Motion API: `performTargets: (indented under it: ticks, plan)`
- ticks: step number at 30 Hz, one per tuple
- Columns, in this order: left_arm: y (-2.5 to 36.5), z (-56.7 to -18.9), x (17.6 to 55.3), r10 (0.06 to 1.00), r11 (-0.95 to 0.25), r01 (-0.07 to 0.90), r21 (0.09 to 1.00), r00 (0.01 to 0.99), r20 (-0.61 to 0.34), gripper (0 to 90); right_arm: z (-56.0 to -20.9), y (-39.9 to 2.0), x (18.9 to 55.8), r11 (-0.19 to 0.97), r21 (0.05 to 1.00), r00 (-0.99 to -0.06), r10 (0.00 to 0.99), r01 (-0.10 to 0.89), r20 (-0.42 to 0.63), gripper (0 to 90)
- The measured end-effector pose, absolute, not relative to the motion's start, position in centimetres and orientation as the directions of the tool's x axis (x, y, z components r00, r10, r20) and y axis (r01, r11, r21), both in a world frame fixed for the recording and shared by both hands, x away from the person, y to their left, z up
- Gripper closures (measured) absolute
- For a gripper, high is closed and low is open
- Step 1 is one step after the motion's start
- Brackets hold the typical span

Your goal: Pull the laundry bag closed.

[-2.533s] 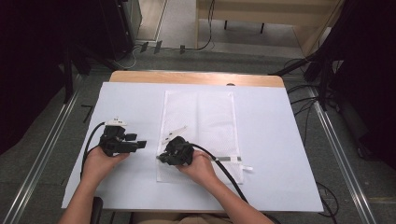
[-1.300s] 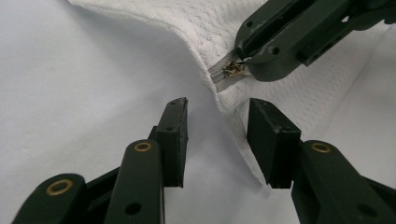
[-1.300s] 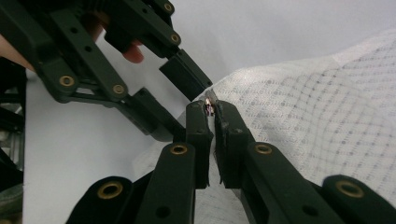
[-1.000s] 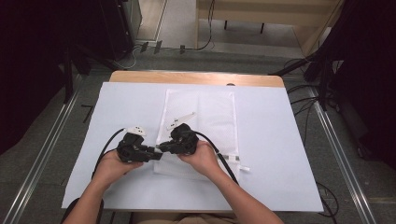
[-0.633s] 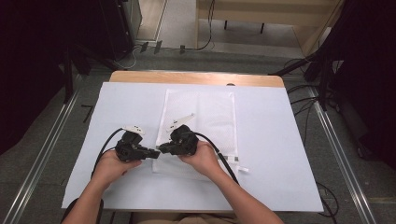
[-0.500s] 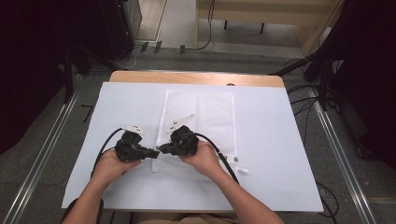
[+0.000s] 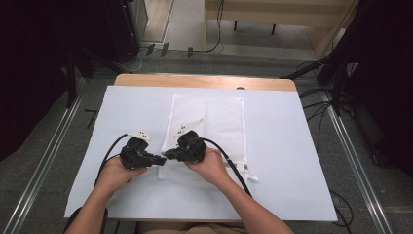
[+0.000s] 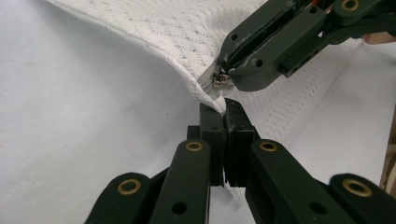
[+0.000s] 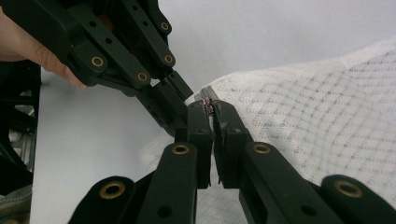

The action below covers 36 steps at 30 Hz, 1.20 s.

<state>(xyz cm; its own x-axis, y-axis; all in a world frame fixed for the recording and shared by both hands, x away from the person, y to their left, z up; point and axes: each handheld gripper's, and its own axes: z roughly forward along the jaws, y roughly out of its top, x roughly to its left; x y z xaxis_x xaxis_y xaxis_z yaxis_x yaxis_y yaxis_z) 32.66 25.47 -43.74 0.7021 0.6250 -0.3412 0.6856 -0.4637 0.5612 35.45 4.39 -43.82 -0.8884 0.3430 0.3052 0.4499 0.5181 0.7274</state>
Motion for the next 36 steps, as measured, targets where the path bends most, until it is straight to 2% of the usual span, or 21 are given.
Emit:
performTargets:
  ticks: [8, 20, 31, 36]
  plan:
    - [25.4, -43.7, 32.6, 0.621, -0.475, 0.678, 0.561, 0.71, -0.332, 89.3, -43.9, 4.5, 35.4, 0.527, 0.725, -0.892, 0.339, 0.444, 0.3, 87.8]
    - [25.9, -43.5, 32.6, 0.623, -0.465, 0.684, 0.562, 0.704, -0.342, 90.0, -43.9, 3.6, 35.3, 0.571, 0.729, -0.924, 0.284, 0.378, 0.257, 88.3]
    - [25.8, -43.5, 32.6, 0.622, -0.464, 0.685, 0.561, 0.703, -0.345, 90.0, -44.0, 3.1, 34.9, 0.58, 0.736, -0.933, 0.287, 0.349, 0.216, 88.4]
    - [25.8, -43.8, 32.8, 0.623, -0.463, 0.693, 0.553, 0.698, -0.353, 87.4, -44.2, 3.4, 34.9, 0.564, 0.732, -0.921, 0.298, 0.382, 0.251, 88.3]
